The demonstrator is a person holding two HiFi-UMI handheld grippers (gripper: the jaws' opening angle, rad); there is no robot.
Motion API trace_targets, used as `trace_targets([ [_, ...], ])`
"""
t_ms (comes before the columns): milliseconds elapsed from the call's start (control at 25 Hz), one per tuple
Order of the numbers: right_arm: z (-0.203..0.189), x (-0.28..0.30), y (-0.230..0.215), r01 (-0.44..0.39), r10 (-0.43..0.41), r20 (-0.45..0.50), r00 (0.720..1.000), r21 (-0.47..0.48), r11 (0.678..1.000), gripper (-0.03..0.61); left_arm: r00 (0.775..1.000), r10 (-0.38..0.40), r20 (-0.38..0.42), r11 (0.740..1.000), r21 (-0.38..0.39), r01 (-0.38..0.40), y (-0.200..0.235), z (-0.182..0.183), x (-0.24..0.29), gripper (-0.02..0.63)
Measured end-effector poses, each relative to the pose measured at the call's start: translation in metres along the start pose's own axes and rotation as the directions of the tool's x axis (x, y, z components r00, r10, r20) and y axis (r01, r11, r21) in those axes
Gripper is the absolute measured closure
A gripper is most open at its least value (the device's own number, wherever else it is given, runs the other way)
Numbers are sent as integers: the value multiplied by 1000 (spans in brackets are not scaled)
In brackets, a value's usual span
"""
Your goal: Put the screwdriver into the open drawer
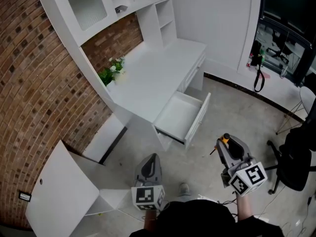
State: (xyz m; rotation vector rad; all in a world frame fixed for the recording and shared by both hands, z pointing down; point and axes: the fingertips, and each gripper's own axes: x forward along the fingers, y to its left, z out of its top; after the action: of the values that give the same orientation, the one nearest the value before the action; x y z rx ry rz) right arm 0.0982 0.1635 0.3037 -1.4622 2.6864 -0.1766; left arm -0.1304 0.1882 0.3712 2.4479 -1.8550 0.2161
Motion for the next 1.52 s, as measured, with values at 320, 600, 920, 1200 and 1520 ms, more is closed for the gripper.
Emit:
trace_targets([
  [320,-3,36,-11,32,-32,5,999,7,999,463,997,-82,-5,997,0,82,10,-1,51,604],
  [600,-9,66,-15,22,-22,-10,1000,5,1000,463,996,-88,-22,996,-20,88,23,-11,71,606],
  [920,-23,106,-34,-19,21,-61,998,39,999,463,996,-35,-83,996,-83,28,32,-26,95,604],
  [1200,-30,163,-70,-70,75,-87,993,58,996,463,993,-3,-118,996,-88,-8,40,-28,149,604],
  [1520,-21,230,-123,-150,158,-98,983,85,985,463,988,25,-151,994,-100,-41,39,-28,225,604],
])
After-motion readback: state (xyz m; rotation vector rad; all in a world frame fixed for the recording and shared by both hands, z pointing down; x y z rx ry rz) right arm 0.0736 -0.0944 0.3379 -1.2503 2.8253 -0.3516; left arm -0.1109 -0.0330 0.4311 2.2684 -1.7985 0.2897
